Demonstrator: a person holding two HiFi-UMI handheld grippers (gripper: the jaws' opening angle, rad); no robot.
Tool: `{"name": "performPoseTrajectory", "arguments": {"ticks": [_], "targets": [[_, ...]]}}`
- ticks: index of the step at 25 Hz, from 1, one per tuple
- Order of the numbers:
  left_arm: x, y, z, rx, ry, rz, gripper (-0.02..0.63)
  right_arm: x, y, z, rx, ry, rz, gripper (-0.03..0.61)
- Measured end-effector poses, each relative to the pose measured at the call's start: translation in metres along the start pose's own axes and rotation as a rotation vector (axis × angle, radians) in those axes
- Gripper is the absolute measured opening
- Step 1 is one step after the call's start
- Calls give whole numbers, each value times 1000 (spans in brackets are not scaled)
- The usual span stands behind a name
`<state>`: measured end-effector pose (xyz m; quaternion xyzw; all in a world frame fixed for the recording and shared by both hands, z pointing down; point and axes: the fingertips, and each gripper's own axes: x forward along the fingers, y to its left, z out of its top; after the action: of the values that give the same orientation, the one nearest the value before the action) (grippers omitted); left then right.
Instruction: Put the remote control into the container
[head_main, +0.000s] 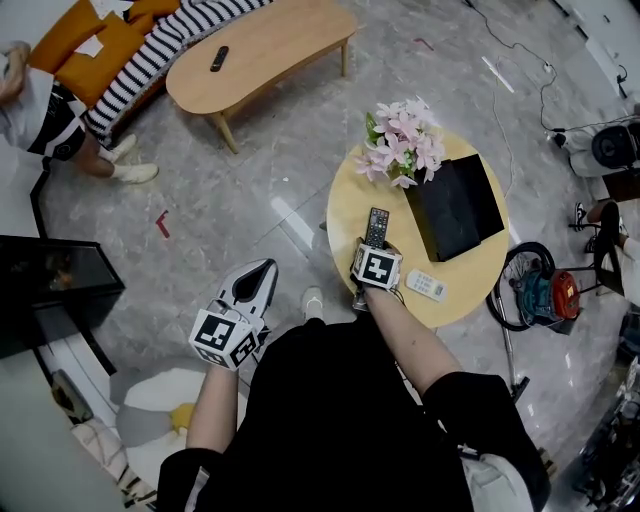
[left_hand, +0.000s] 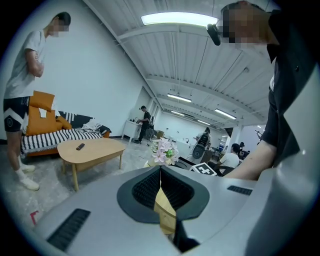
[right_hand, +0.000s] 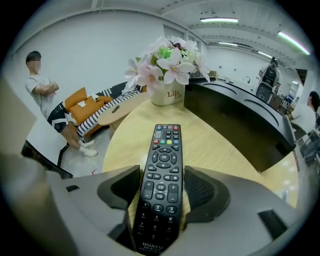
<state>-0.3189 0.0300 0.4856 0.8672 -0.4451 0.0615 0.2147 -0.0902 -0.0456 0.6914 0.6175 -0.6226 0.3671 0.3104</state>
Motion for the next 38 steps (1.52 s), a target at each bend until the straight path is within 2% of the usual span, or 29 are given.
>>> {"name": "performPoseTrajectory", "arguments": {"ticks": [4,6,9,14,18,24,29,38], "targets": [[10,-10,0,19,11,-33,8,0,-2,0,-6,34,15,267],[16,-14,1,29,16,-48,8,-3,0,2,-31,43,53,253],[25,-21,2,44,23,-65,8,-12,2,10,-73,7,105,253],[42,-38,1,55,40,-80,8,-28,-4,21,-88,-26,171,253],[64,-59,3,70,47,-91,6,-47,-3,28,-128,-47,262,253],[103,-96,10,67,38,-112,6,-88,-16,63,-213,-127,359,253],[141,-125,22,88,32,-154,6,-105,-54,101,-262,-203,346,253],[187,-162,24,105,54,-197,8,-100,-143,142,-406,-244,229,253]]}}
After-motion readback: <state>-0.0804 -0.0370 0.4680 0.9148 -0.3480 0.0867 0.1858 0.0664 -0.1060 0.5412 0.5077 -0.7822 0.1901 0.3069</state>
